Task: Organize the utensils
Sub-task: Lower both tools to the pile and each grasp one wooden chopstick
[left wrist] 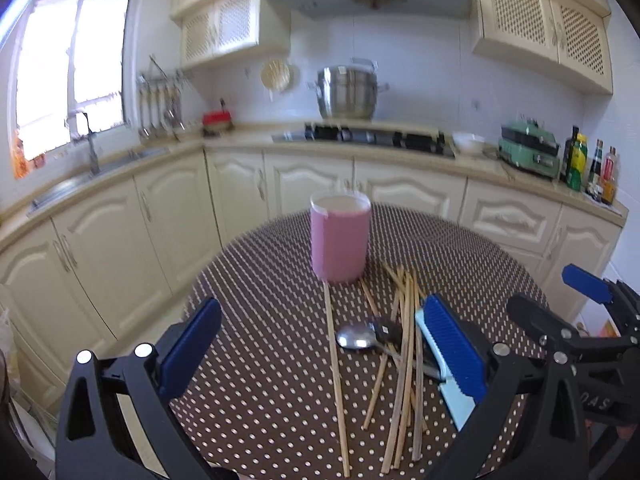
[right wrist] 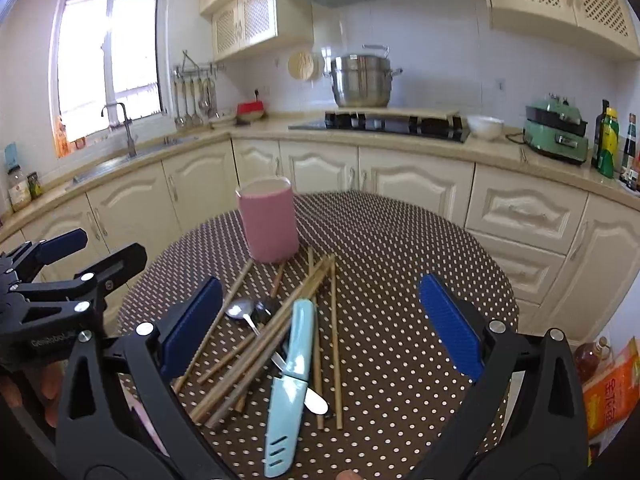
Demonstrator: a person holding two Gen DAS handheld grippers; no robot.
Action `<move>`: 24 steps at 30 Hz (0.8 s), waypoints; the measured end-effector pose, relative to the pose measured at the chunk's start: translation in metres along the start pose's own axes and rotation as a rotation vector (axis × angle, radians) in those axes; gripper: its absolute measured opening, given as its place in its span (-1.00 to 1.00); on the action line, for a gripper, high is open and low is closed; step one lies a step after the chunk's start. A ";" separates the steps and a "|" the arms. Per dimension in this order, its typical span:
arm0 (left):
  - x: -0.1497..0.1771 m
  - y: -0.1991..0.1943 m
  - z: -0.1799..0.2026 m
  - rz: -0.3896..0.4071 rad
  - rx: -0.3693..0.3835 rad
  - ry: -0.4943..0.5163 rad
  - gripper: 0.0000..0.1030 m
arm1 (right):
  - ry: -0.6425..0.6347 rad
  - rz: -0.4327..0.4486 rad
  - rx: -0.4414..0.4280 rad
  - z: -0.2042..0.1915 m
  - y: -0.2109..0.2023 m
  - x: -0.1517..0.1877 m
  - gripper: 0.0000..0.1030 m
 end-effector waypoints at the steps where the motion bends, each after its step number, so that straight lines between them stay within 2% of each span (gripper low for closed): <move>1: 0.004 0.009 -0.002 -0.038 0.012 0.000 0.92 | 0.003 -0.025 0.011 0.004 0.008 0.003 0.88; 4: 0.018 0.041 -0.013 -0.141 0.026 -0.006 0.90 | 0.008 -0.088 0.045 0.018 0.028 0.013 0.88; 5: 0.024 0.052 -0.017 -0.180 0.030 -0.011 0.78 | 0.009 -0.104 0.055 0.022 0.033 0.016 0.88; 6: 0.029 0.062 -0.022 -0.216 0.040 -0.018 0.57 | 0.010 -0.116 0.060 0.026 0.037 0.018 0.88; 9: 0.044 0.088 -0.030 -0.322 0.085 -0.064 0.28 | 0.023 -0.161 0.067 0.037 0.050 0.025 0.88; 10: 0.048 0.094 -0.030 -0.348 0.096 -0.071 0.26 | 0.027 -0.174 0.064 0.040 0.054 0.026 0.88; 15: 0.057 0.118 -0.017 -0.412 0.092 -0.011 0.20 | 0.014 -0.237 0.042 0.046 0.070 0.030 0.88; 19: 0.063 0.142 -0.007 -0.473 0.058 0.038 -0.03 | -0.014 -0.284 0.024 0.048 0.087 0.029 0.88; 24: 0.051 0.162 0.002 -0.490 0.018 0.086 -0.10 | -0.050 -0.363 0.004 0.049 0.114 0.022 0.87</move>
Point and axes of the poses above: each gripper's, at about its wrist camera, not at the fingertips, and y roughly the way its jaws point, z to its right, x to its underside, the point moved 4 cm from there along y, roughly the way its jaws point, and after that the axes turned 2 degrees about -x, right-handed, at the moved point
